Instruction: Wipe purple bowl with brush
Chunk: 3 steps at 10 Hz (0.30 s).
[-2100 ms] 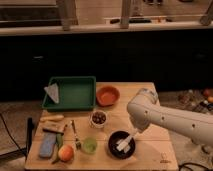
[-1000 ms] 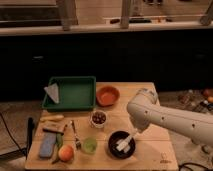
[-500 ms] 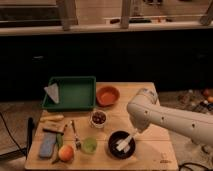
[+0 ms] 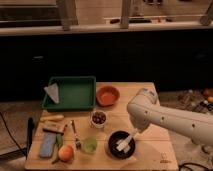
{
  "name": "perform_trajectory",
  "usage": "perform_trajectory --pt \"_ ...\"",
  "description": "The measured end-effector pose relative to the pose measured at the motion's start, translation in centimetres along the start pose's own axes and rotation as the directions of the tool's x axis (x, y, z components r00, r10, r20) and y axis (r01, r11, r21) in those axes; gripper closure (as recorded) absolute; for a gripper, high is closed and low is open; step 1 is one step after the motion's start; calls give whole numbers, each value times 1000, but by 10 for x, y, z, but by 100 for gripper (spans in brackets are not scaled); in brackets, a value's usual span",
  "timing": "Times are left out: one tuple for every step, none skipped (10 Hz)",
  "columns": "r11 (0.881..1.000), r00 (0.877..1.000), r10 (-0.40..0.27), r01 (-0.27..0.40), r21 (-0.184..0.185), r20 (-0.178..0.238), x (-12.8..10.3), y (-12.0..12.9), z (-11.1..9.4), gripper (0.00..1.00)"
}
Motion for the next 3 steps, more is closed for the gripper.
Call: perform_trajectory --pt "1000 1000 0 0 0 0 0 0 0 100" --pt "1000 1000 0 0 0 0 0 0 0 100" --pt "1000 1000 0 0 0 0 0 0 0 100"
